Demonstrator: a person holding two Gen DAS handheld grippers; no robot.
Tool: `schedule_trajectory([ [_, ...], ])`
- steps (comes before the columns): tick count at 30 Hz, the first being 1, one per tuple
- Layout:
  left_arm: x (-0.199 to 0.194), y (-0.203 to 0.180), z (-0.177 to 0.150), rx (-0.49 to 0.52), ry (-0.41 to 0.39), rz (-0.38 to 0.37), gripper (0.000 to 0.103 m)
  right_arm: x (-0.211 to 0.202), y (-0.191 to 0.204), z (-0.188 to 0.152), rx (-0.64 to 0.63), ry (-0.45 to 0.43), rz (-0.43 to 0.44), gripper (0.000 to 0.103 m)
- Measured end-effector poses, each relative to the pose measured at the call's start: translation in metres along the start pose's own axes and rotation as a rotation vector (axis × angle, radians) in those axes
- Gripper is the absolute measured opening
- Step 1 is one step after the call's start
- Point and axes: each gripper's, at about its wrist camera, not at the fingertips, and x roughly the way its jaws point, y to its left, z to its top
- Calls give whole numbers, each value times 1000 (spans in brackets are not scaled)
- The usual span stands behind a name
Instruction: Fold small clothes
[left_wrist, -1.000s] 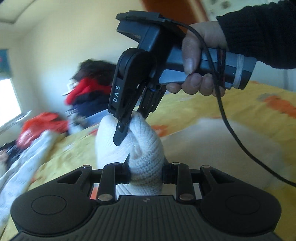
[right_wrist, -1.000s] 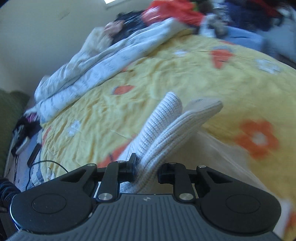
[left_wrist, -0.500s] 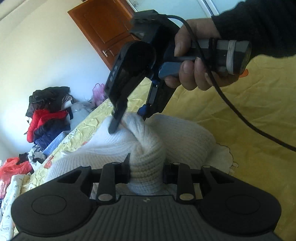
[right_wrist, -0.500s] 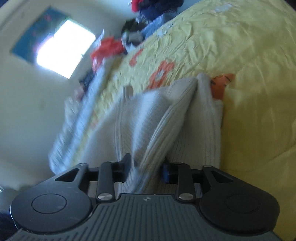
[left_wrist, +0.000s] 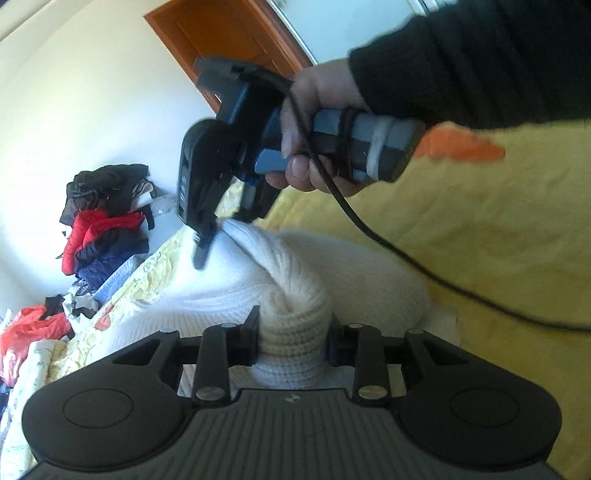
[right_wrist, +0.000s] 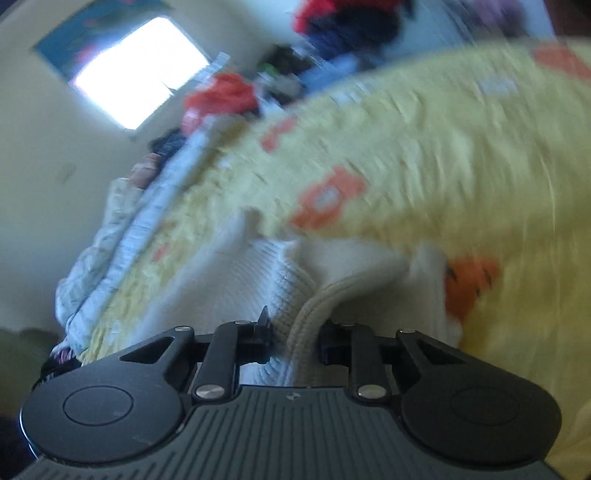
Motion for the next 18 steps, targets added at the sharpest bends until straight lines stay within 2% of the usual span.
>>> schedule_trajectory([
  [3, -1, -1, 12, -42, -30, -44, 32, -21, -1, 9, -30, -54, -7, 25],
  [6, 21, -3, 10, -105, 40, -127, 32, -8, -29, 3, 21, 30, -100, 26],
  [7, 21, -7, 8, -99, 16, -117, 32, -4, -36, -2, 30, 47, -122, 27],
  [9, 19, -6, 7, -101, 12, -118, 33, -11, -48, -12, 93, -11, -93, 37],
  [13, 9, 30, 7, -233, -3, -192, 42, -25, -56, -18, 203, -93, -66, 54],
  [14, 3, 40, 6, -256, -17, -205, 49, -31, -55, -19, 213, -121, -87, 58],
  [15, -5, 49, 2, -268, -33, -203, 56, -40, -51, -19, 218, -154, -134, 69],
  [16, -15, 57, -3, -270, -51, -187, 75, -47, -47, -20, 211, -186, -180, 71],
  [17, -26, 63, -10, -268, -70, -162, 87, -55, -39, -20, 189, -223, -224, 71],
  [18, -36, 68, -20, -261, -96, -140, 87, -65, -29, -22, 151, -259, -266, 71],
])
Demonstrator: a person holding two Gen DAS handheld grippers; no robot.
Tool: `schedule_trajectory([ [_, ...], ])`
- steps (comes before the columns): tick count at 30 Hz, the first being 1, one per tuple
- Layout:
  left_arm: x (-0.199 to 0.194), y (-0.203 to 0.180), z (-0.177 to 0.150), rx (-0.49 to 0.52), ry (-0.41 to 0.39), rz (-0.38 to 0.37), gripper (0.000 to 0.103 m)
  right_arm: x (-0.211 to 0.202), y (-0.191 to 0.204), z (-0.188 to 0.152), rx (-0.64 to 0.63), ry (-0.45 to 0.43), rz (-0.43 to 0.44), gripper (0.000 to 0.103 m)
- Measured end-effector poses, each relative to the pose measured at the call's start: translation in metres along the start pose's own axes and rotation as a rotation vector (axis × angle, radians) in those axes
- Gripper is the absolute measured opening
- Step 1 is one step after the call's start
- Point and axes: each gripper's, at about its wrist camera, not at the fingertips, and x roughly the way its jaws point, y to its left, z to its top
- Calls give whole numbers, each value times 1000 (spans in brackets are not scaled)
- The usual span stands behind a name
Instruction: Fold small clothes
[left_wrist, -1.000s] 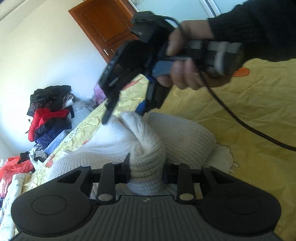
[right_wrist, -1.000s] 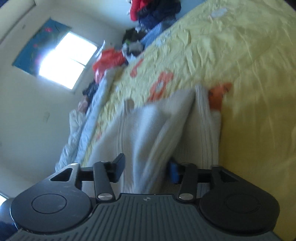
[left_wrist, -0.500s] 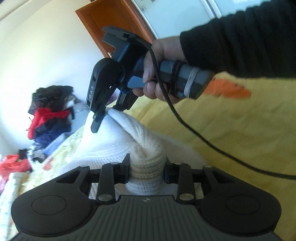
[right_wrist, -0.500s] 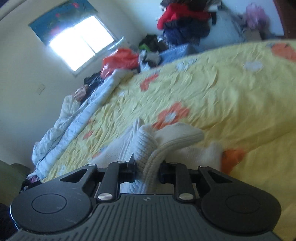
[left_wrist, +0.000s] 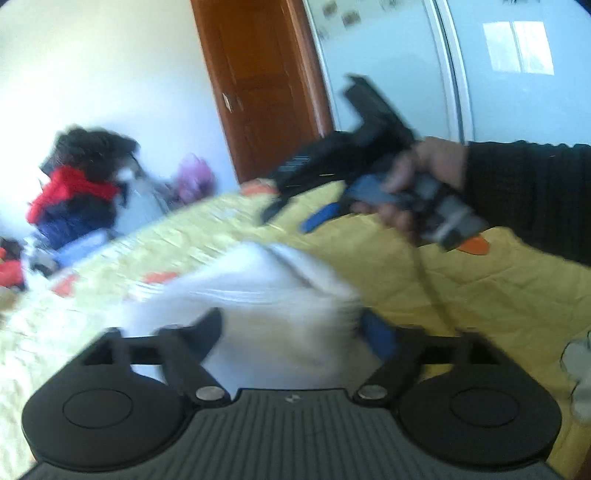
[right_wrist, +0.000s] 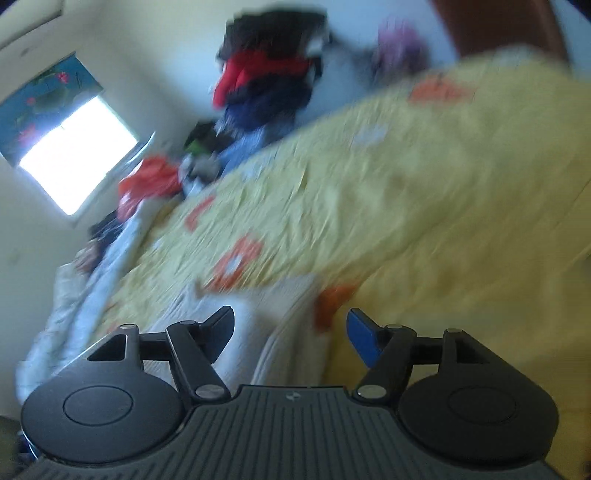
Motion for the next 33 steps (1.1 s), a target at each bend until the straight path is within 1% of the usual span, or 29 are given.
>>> schedule_trajectory([
  [2, -24, 8, -16, 34, -32, 45, 87, -19, 14, -4, -48, -62, -33, 71],
  [3, -33, 12, -23, 58, -29, 61, 87, -27, 24, -8, -74, -90, -31, 71],
  [5, -45, 21, -39, 71, 6, 126, 87, -35, 47, -17, -134, -96, 22, 73],
  [7, -46, 35, -48, 29, 64, 186, 87, -31, 71, -25, -195, -68, 68, 76],
  [9, -35, 49, -54, -29, 132, 243, 86, -21, 90, -34, -236, -16, 121, 76],
  [10, -29, 55, -56, -52, 161, 248, 86, -14, 96, -37, -247, 3, 131, 76],
  [11, -24, 57, -57, -66, 176, 243, 86, -7, 102, -40, -258, 20, 124, 76],
  [13, -18, 56, -60, -65, 197, 245, 85, 12, 111, -43, -272, 60, 74, 76],
  [15, -19, 51, -62, -50, 179, 248, 85, 26, 113, -44, -270, 86, 44, 76],
  [16, -19, 50, -63, -48, 174, 247, 76, 31, 112, -46, -266, 95, 36, 78],
  [17, -17, 52, -64, -53, 177, 244, 62, 34, 110, -51, -266, 103, 23, 79],
  [18, -13, 53, -64, -65, 186, 238, 57, 37, 109, -56, -279, 95, 15, 80],
  [20, -9, 57, -64, -91, 204, 217, 42, 33, 105, -75, -342, 43, 4, 80],
  [21, -9, 58, -66, -95, 211, 211, 39, 30, 106, -84, -383, 24, -4, 79],
  [22, -8, 63, -67, -98, 208, 207, 32, 28, 108, -91, -419, 12, -18, 79],
  [23, -11, 65, -69, -99, 200, 200, 22, 28, 108, -95, -437, 8, -32, 79],
  [24, -16, 68, -68, -92, 188, 196, 22, 29, 110, -95, -444, 8, -42, 79],
  [27, -32, 84, -60, -67, 111, 221, 21, 30, 115, -99, -471, 3, -74, 79],
  [28, -31, 87, -60, -57, 119, 212, 21, 30, 115, -99, -468, -1, -77, 79],
  [29, -24, 91, -66, -65, 153, 207, 21, 31, 115, -101, -463, -7, -78, 80],
  [30, -12, 92, -77, -78, 207, 207, 21, 31, 115, -103, -464, -14, -78, 80],
  [31, -3, 87, -88, -70, 243, 220, 21, 32, 116, -105, -467, -17, -77, 81],
  [33, -3, 69, -93, 18, 214, 272, 20, 32, 119, -107, -476, -21, -86, 81],
])
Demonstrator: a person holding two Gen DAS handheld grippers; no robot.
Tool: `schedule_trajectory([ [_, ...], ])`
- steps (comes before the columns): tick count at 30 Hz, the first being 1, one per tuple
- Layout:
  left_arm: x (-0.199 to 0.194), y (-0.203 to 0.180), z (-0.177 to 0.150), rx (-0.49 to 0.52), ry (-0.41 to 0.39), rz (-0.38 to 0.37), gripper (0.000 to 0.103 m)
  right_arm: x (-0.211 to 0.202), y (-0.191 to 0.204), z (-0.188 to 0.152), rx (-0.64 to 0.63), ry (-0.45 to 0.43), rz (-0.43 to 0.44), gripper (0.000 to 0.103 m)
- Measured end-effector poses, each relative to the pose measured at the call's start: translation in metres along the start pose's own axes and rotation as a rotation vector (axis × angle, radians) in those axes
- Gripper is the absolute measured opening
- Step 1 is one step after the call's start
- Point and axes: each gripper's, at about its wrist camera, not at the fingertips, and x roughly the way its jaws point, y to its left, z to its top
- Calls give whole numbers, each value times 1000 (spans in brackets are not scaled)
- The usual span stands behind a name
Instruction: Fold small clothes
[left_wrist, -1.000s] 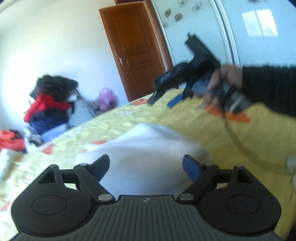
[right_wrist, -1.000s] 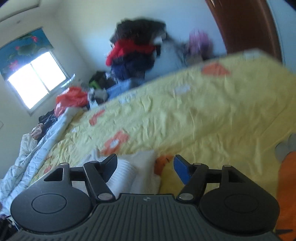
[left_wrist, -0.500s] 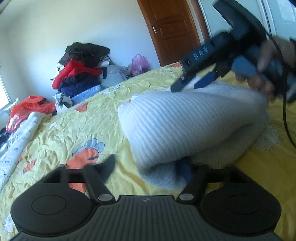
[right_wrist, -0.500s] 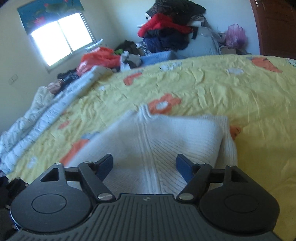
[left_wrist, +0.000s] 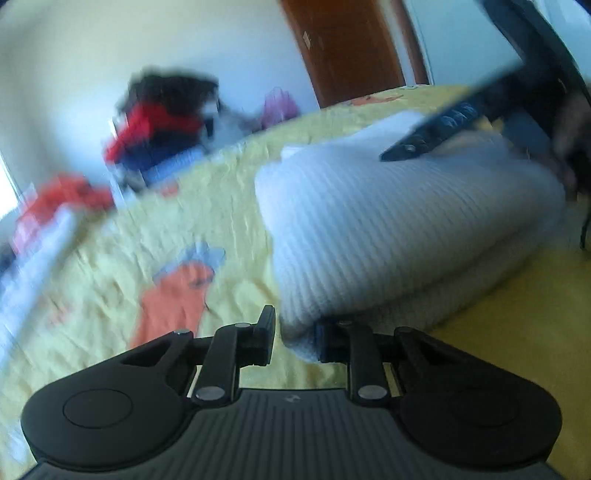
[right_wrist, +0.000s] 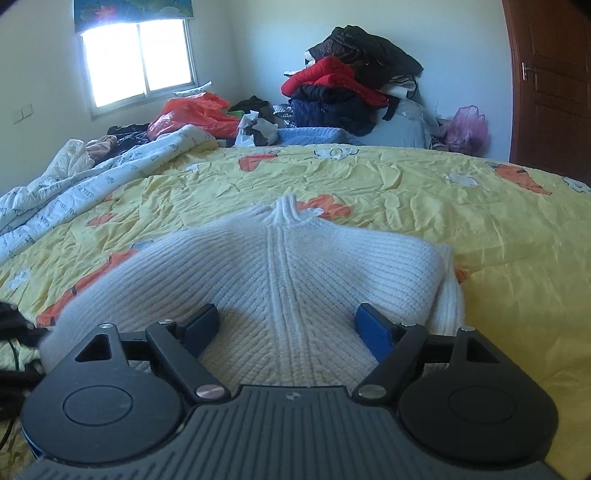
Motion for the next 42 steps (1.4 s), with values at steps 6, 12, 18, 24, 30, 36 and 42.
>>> schedule_trajectory([
  [6, -27, 26, 8, -36, -57, -166, 23, -10, -4, 6, 28, 3, 16, 86],
  [12, -41, 97, 19, -250, -129, -341, 103, -56, -73, 12, 445, -72, 102, 102],
  [18, 62, 133, 43, -679, 59, -499, 103, -22, -117, -13, 623, 120, 36, 97],
  [24, 154, 111, 55, -864, 273, -705, 103, -6, -111, -14, 662, 150, 179, 96],
  [30, 164, 95, 68, -813, 318, -682, 103, 9, -91, -2, 541, 165, 157, 101],
  [36, 171, 100, 70, -788, 333, -700, 103, 19, -74, 4, 405, 132, 83, 101],
  [42, 168, 100, 68, -781, 313, -701, 103, 23, -78, 9, 444, 187, 92, 99],
])
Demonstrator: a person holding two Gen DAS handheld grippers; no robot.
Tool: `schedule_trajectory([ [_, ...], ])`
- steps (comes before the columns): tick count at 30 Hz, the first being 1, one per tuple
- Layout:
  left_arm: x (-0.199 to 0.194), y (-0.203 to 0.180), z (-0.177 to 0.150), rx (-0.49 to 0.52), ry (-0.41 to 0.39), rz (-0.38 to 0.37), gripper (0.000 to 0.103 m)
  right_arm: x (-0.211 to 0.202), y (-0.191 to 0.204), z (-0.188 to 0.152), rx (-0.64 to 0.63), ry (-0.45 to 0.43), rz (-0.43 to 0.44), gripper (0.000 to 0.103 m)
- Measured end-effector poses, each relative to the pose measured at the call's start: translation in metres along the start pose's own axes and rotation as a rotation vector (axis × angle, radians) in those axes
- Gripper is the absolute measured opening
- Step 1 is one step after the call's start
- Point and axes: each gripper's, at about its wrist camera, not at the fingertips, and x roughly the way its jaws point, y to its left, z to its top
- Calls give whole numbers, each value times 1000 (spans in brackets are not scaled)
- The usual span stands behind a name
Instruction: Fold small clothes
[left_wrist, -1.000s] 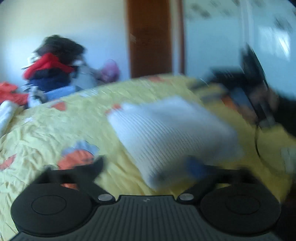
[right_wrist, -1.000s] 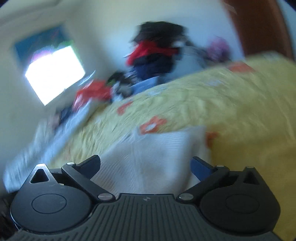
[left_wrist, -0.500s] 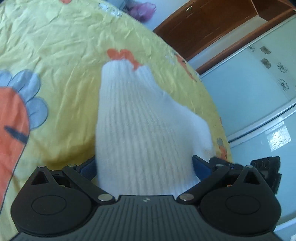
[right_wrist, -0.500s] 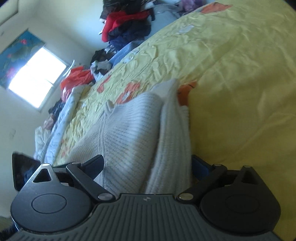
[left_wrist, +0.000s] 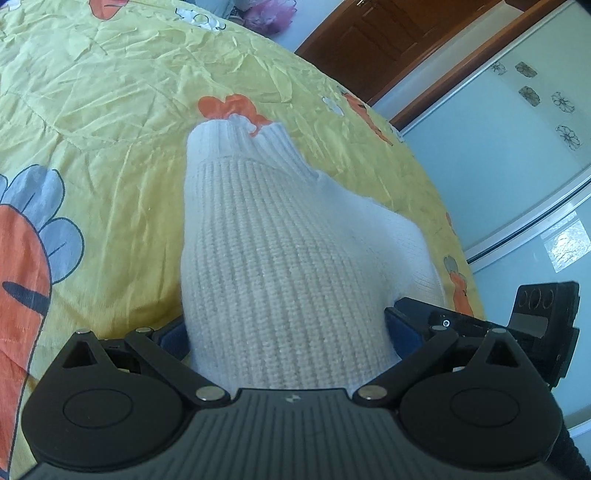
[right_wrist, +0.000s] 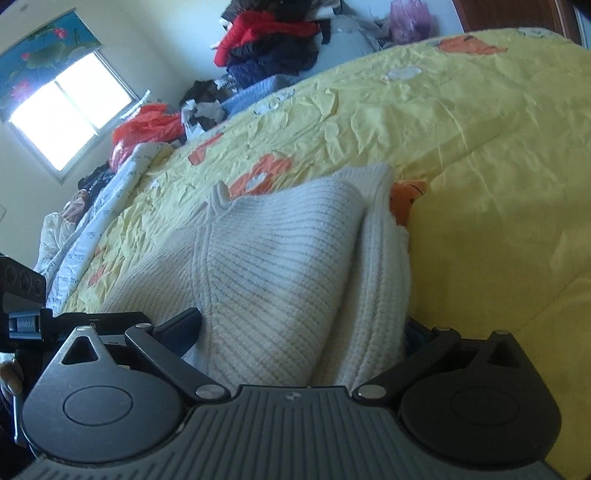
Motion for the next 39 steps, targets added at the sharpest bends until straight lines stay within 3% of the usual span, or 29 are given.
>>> schedule_trajectory([
  [3, -5, -3, -6, 25, -40, 33, 89, 4, 10, 0, -29, 34, -25, 92],
  [5, -12, -7, -9, 42, -62, 46, 76, 2, 16, -2, -39, 42, -4, 80],
  [7, -20, -15, -9, 68, -70, 60, 68, -5, 21, -4, -31, 24, 9, 66],
  [8, -24, -19, -8, 80, -71, 67, 65, -9, 25, -5, -27, 10, 13, 64],
  [10, -32, -24, -4, 96, -73, 69, 63, -15, 37, -4, -36, -12, 32, 54],
  [16, -69, -17, 24, 128, -153, 138, 63, -4, 67, 17, -26, -37, 146, 52],
  [18, -76, -4, 33, 99, -165, 175, 63, 14, 73, 25, -4, -29, 176, 52],
  [21, -67, 26, 40, 56, -115, 211, 67, 47, 78, 32, 1, 0, 173, 53],
  [22, -61, 40, 40, 18, -97, 209, 77, 56, 77, 32, 0, 5, 147, 61],
  [23, -60, 53, 40, -26, -91, 191, 87, 63, 73, 31, 7, 4, 122, 66],
  [24, -63, 64, 38, -75, -94, 158, 88, 65, 69, 30, 32, 10, 121, 78],
  [25, -68, 71, 35, -111, -91, 119, 87, 65, 65, 28, 70, 22, 127, 83],
  [27, -83, 77, 25, -136, -92, 63, 87, 54, 61, 21, 92, 28, 148, 86],
  [29, -96, 78, 10, -122, -114, 32, 88, 38, 58, 12, 64, 8, 149, 95],
  [34, -102, 88, -20, -174, -112, -72, 89, 20, 51, -8, 62, 86, 201, 98],
  [36, -96, 89, -22, -187, -99, -92, 90, 34, 56, -15, 60, 171, 189, 101],
  [39, -90, 84, -19, -168, -90, -71, 90, 43, 72, -17, 15, 171, 197, 95],
])
